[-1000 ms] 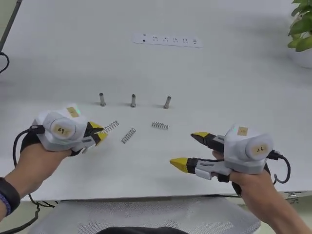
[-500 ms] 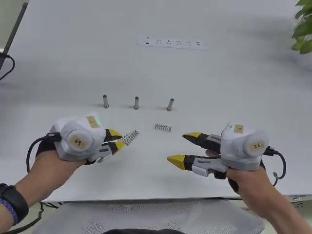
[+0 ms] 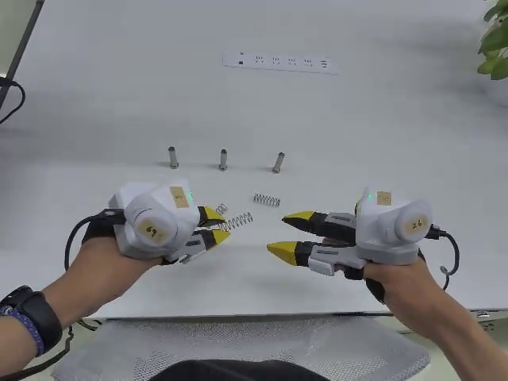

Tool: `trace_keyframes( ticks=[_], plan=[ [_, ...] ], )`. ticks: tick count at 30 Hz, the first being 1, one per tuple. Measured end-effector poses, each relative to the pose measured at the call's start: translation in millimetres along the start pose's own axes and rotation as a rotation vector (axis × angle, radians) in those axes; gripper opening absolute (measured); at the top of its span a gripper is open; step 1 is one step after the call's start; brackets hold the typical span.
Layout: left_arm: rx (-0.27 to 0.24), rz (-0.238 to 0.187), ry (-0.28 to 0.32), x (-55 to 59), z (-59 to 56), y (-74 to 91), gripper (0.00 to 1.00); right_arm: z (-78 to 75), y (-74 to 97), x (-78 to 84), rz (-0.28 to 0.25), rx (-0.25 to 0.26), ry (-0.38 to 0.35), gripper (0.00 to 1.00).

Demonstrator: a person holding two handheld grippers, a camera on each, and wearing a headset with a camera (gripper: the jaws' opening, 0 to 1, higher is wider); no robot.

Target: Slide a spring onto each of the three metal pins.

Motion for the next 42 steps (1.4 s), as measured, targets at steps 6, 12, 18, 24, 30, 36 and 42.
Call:
trace_keyframes(
  ticks=[6, 12, 18, 24, 30, 36, 42],
  plan=[
    [0.052, -0.017, -0.027, -9.6, -11.6, -6.0, 0.02, 2.7, -1.0, 1.7, -0.002, -0.028, -0.026, 0.31],
    [0.099, -0.024, -0.057, -15.7, -23.0, -10.5, 0.02, 7.0, -0.5, 2.9, -0.007, -0.064, -0.036, 0.26],
    [0.133, -0.021, -0.097, -19.0, -29.5, -13.6, 0.02, 10.4, 0.5, 4.1, -0.007, -0.094, -0.048, 0.21],
    [0.152, -0.015, -0.118, -20.3, -29.6, -13.8, 0.02, 11.0, 2.3, 3.7, -0.015, -0.101, -0.060, 0.17],
    [0.165, -0.001, -0.142, -20.2, -30.4, -14.9, 0.02, 9.8, 4.1, 1.4, -0.030, -0.106, -0.072, 0.11],
    [0.167, 0.005, -0.154, -20.0, -29.7, -15.0, 0.02, 11.0, 4.9, 0.3, -0.038, -0.122, -0.085, 0.10],
    [0.171, 0.007, -0.161, -20.4, -29.1, -15.3, 0.02, 12.1, 4.2, -1.5, -0.037, -0.126, -0.086, 0.09]
  ],
)
Point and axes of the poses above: the centre of the closed fingertips' face, and the gripper's own axes: y roughly backward along the fingers, z roughly to its left, x roughly out of its underside, the point moved 9 cm from there along y, roughly backward along the fingers, and after that the axes turned 14 degrees about -z, right-handed, at the moved point
